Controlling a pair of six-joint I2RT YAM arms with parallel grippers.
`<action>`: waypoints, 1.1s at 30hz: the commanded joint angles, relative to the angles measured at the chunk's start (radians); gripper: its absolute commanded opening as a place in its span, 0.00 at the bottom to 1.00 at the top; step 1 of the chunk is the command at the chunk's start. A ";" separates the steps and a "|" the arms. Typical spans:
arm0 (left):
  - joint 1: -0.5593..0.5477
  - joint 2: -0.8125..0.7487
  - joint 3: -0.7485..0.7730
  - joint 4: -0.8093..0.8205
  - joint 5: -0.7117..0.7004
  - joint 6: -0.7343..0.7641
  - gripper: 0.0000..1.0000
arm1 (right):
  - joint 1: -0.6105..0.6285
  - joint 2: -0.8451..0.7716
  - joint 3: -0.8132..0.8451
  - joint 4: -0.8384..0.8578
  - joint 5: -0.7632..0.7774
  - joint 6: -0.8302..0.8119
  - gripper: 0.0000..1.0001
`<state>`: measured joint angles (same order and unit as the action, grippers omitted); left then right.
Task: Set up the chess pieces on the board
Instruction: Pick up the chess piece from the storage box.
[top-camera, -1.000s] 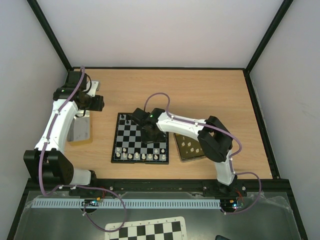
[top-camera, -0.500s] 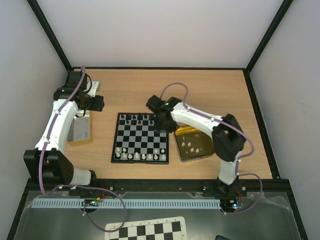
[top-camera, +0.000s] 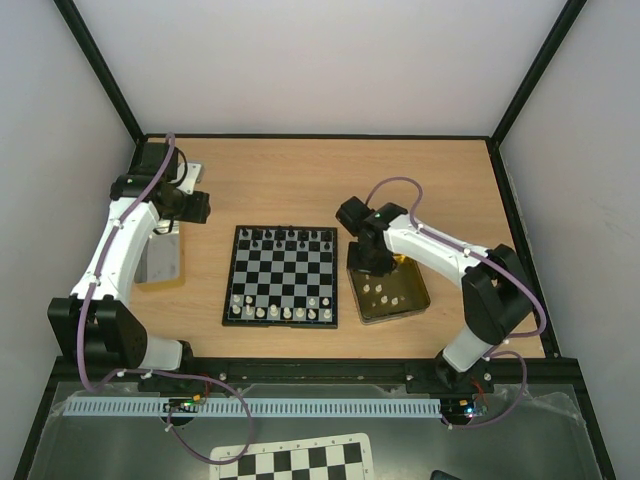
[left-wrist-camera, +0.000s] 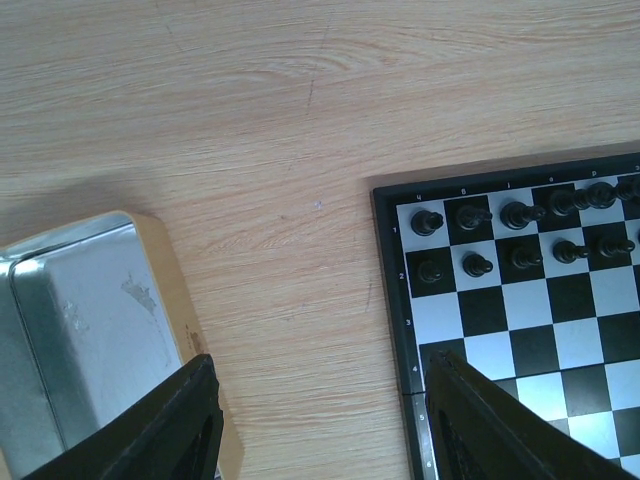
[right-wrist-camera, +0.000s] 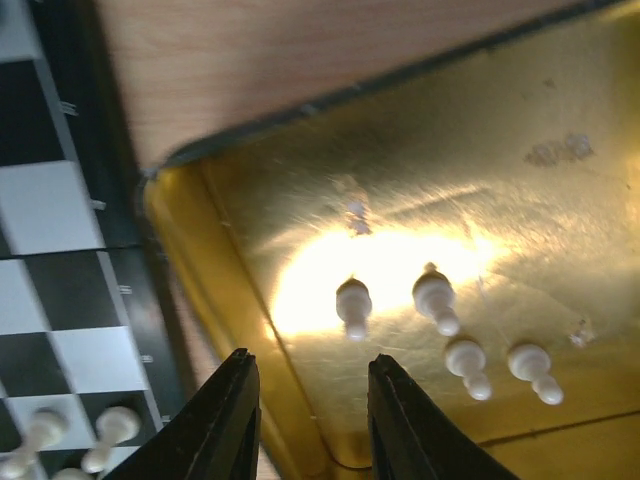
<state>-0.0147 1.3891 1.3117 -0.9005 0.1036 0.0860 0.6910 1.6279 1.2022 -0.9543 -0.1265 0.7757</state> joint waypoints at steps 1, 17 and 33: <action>-0.002 -0.002 -0.002 -0.022 -0.019 0.007 0.57 | -0.022 -0.038 -0.073 0.029 -0.009 -0.009 0.28; -0.002 0.003 -0.001 -0.026 -0.033 0.008 0.57 | -0.022 -0.036 -0.173 0.096 -0.035 -0.021 0.23; -0.002 -0.002 0.004 -0.035 -0.039 0.011 0.57 | -0.027 0.014 -0.185 0.127 -0.040 -0.039 0.19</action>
<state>-0.0147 1.3891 1.3117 -0.9070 0.0746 0.0872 0.6678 1.6337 1.0378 -0.8356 -0.1703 0.7444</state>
